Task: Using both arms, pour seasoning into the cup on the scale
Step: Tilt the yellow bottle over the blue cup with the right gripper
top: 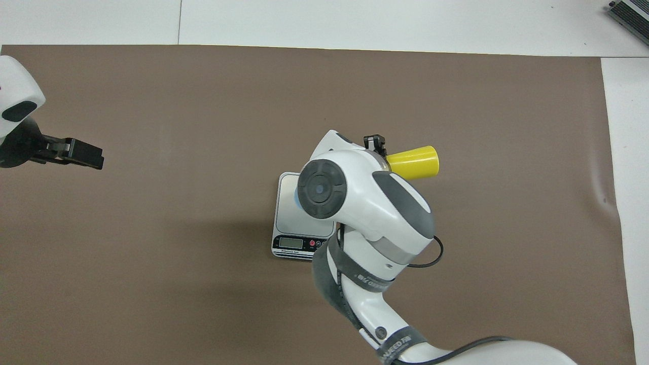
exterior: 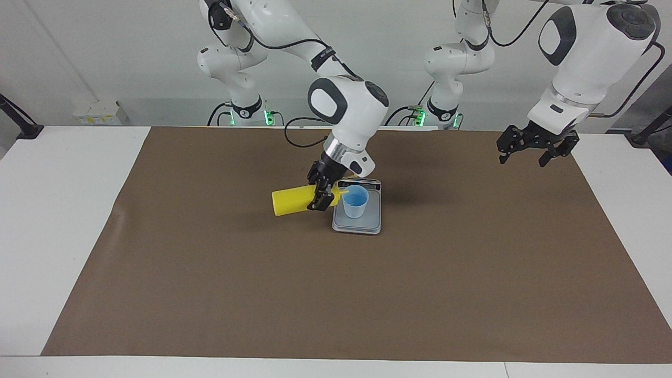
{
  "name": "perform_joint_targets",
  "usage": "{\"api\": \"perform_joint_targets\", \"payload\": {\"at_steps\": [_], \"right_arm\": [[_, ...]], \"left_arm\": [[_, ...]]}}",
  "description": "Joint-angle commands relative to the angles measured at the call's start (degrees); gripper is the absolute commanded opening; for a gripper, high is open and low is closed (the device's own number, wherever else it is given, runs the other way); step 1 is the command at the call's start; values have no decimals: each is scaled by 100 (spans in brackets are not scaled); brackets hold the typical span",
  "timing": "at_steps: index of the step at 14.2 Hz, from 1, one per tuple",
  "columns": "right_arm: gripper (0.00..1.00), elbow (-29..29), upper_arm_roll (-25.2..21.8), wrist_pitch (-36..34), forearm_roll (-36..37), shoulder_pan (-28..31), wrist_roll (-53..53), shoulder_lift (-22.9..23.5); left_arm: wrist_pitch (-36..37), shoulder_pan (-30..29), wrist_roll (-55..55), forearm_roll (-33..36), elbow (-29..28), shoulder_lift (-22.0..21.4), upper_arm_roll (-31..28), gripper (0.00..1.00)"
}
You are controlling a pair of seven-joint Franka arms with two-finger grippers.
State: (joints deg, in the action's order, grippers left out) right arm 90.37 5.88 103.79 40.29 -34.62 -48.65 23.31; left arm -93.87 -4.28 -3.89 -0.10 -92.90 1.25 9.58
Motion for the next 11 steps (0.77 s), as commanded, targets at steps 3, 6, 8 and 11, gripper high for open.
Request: {"api": "perform_joint_targets", "payload": {"at_steps": [3,6,8,11], "right_arm": [[0,-187,19,-254,1199,-352,-39,165],[0,304,19,-219,1997,-607,-207,-62],[0,446,19,-227,2228,-634,-207,-116],[0,735,19,-236,2814,-704,-216,-282]], "left_arm": [[9,-73,2,1,-167,-169,26,100],[9,-73,2,1,-167,-169,26,100],[9,-73,2,1,-167,-169,26,100],[9,-73,2,1,-167,-169,26,100]]}}
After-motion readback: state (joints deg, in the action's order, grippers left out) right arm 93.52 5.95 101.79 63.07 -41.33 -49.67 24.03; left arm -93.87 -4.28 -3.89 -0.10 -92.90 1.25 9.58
